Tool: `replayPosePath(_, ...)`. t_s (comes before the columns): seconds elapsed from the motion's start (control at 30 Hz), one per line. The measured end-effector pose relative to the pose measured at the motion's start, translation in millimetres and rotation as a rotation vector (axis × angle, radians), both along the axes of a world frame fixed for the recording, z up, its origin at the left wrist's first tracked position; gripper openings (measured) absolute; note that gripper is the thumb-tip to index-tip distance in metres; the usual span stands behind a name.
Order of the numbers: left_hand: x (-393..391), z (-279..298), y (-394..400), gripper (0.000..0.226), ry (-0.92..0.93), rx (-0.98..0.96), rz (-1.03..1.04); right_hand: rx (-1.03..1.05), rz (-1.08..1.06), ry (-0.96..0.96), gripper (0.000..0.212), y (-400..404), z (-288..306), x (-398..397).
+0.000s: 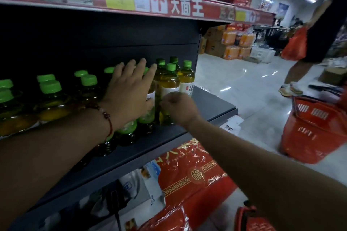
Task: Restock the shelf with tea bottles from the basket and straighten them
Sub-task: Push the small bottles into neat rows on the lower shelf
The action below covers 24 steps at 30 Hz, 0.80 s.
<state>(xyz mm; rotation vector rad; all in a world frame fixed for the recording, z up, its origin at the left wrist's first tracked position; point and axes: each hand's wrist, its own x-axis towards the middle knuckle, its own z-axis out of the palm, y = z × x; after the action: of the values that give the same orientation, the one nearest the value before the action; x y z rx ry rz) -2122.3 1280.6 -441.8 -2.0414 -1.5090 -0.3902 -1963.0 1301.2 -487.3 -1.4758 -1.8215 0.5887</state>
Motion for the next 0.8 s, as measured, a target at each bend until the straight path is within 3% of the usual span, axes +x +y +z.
replayPosePath(0.1,6,-2,6,0.089,0.011,-0.029,0.004,0.105,-0.177,0.267,0.012,5,37,18)
replayPosePath(0.17,6,-5,7,0.085,0.022,-0.024,0.001,0.152,-0.212,0.312,0.032,17,51,24)
replayPosePath(0.27,3,-8,8,0.080,0.063,0.026,0.006,0.136,-0.141,0.226,0.056,32,58,23)
replayPosePath(0.43,-4,-15,12,0.073,0.087,0.097,-0.014,0.112,-0.074,0.139,0.068,58,61,9)
replayPosePath(0.6,-4,-18,12,0.069,0.090,0.129,-0.029,0.150,-0.126,-0.176,0.038,66,56,2)
replayPosePath(0.73,-1,-21,10,0.078,0.013,0.104,-0.045,0.203,-0.052,-0.132,0.023,39,58,12)
replayPosePath(0.8,7,-23,3,0.087,-0.073,0.063,-0.074,0.252,0.017,-0.063,0.027,15,56,21)
